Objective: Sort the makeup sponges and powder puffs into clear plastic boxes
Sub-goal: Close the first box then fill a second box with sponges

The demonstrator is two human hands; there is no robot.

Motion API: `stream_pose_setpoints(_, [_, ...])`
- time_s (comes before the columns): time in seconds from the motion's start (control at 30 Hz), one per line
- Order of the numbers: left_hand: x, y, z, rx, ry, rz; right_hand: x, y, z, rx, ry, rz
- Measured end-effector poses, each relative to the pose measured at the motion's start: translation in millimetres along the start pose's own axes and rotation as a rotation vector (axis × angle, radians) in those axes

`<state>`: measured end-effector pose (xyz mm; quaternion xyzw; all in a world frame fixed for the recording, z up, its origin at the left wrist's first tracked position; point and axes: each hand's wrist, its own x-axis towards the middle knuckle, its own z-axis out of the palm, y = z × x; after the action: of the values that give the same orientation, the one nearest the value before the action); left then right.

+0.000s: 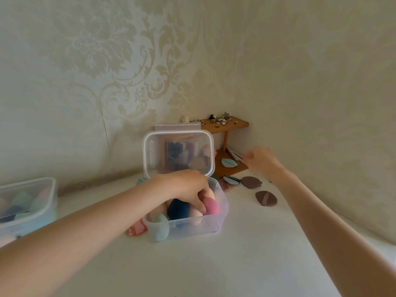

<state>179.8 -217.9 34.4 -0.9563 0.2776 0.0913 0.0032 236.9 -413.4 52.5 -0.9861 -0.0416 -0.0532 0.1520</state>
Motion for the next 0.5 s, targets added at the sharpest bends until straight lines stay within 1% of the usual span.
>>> stream_pose_setpoints(0.03, [0.3, -0.7, 0.5, -0.002, 0.005, -0.001, 11.7, 11.3, 9.0, -0.074, -0.007, 0.083])
stream_pose_setpoints(0.1, [1.5, -1.2, 0.1, -0.017, 0.008, -0.002, 27.6, 29.6, 26.8, -0.178, -0.043, 0.173])
stream_pose_setpoints(0.2, [2.2, -0.9, -1.6, -0.031, -0.001, -0.003, 32.9, 43.0, 45.2, -0.25, -0.094, 0.215])
stream_pose_setpoints(0.23, [2.1, -0.6, -1.7, -0.036, 0.002, 0.003, 33.4, 45.5, 48.6, -0.272, -0.069, 0.209])
stream_pose_setpoints(0.33, [1.3, -1.1, -0.4, -0.048, 0.012, 0.009, 35.4, 45.4, 48.9, -0.288, 0.079, 0.189])
stream_pose_setpoints(0.43, [0.1, -0.9, 2.2, -0.035, 0.029, 0.009, 28.1, 34.2, 28.6, -0.121, 0.297, 0.108])
stream_pose_setpoints(0.47, [-0.6, -0.9, 3.2, -0.034, 0.033, 0.005, 22.3, 26.0, 18.6, 0.001, 0.358, 0.066])
stream_pose_setpoints(0.5, [-1.5, -1.0, 4.4, -0.039, 0.039, 0.0, 16.0, 16.1, 9.7, 0.161, 0.384, 0.032])
